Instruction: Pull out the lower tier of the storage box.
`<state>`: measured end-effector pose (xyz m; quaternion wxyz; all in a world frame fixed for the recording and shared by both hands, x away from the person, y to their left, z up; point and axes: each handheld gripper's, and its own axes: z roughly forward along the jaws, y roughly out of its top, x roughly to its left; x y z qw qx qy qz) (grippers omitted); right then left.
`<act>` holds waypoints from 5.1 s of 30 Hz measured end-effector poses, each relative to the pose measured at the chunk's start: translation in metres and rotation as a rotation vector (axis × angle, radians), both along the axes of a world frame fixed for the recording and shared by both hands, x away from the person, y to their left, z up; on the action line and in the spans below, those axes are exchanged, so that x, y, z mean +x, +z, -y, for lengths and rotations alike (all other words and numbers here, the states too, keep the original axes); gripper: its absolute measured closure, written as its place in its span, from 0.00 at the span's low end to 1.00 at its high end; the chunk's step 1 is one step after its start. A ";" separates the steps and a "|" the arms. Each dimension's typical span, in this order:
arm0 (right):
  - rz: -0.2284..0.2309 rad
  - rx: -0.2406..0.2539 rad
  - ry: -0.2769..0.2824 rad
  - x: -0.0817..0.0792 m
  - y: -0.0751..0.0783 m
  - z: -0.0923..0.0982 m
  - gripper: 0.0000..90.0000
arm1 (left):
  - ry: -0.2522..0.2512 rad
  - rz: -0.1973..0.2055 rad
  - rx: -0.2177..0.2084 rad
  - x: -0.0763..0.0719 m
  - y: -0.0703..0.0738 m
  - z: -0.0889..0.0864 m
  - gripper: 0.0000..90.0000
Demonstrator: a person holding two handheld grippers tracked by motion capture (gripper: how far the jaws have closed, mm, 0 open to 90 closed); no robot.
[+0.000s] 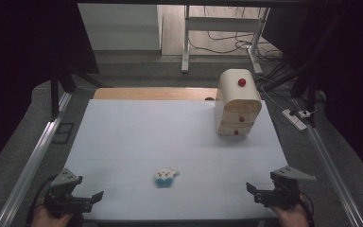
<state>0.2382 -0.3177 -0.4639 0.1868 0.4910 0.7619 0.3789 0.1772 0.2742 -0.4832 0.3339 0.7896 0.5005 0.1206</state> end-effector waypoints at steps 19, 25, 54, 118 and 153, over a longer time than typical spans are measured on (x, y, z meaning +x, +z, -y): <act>-0.051 -0.019 0.025 0.004 -0.002 -0.003 0.00 | 0.007 -0.006 0.002 0.000 0.000 0.000 0.04; -0.063 -0.015 0.035 0.006 -0.003 -0.003 0.00 | 0.010 -0.009 -0.015 0.001 0.000 -0.002 0.04; -0.022 -0.002 0.069 0.009 0.001 -0.010 0.00 | 0.012 -0.031 -0.056 0.002 -0.001 -0.007 0.04; 0.010 0.045 0.096 0.064 -0.001 -0.036 0.00 | 0.015 -0.052 -0.071 0.003 -0.001 -0.008 0.01; -0.030 -0.036 0.042 0.102 -0.009 -0.046 0.00 | 0.015 -0.013 -0.065 0.003 -0.001 -0.013 0.00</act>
